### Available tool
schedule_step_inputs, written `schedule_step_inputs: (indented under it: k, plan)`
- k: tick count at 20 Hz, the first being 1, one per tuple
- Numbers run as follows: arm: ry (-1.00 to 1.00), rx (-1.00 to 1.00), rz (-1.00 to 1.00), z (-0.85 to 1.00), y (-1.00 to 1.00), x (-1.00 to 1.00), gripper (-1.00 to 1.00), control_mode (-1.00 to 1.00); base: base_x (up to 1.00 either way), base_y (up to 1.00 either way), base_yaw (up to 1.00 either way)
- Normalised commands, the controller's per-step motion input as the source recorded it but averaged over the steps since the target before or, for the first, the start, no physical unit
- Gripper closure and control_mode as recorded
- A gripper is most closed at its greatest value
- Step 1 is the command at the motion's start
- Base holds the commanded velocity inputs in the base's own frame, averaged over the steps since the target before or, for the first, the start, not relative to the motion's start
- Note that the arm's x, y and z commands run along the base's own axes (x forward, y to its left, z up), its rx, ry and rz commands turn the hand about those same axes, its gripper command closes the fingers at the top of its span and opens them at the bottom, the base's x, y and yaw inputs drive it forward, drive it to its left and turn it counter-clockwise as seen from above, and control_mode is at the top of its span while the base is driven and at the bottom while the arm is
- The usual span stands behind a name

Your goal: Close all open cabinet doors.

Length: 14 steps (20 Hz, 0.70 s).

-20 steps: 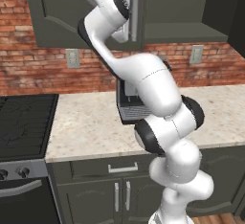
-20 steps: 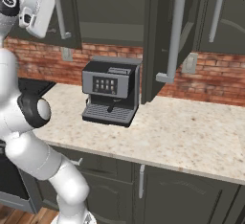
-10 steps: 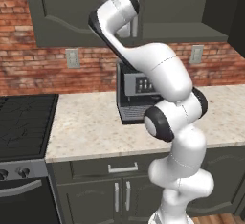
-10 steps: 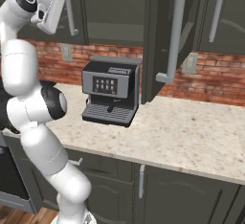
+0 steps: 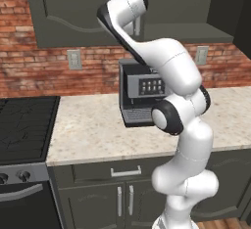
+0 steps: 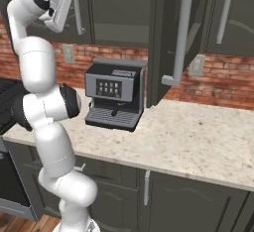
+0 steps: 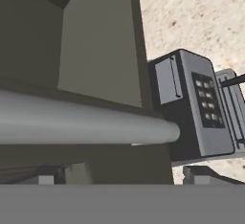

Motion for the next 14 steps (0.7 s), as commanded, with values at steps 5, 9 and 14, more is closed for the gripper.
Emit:
schedule_step_inputs:
  k: [5, 9, 14]
  plan:
    - [0.0, 0.05, 0.14, -0.07, 0.0, 0.34, -1.0, -1.0, 0.0, 0.0, 0.0]
    - [0.0, 0.06, 0.13, -0.11, 0.0, 0.39, -1.0, -1.0, 0.0, 0.0, 0.0]
    - [0.0, 0.02, 0.17, -0.24, 0.01, 0.1, -1.0, -1.0, 0.0, 0.0, 0.0]
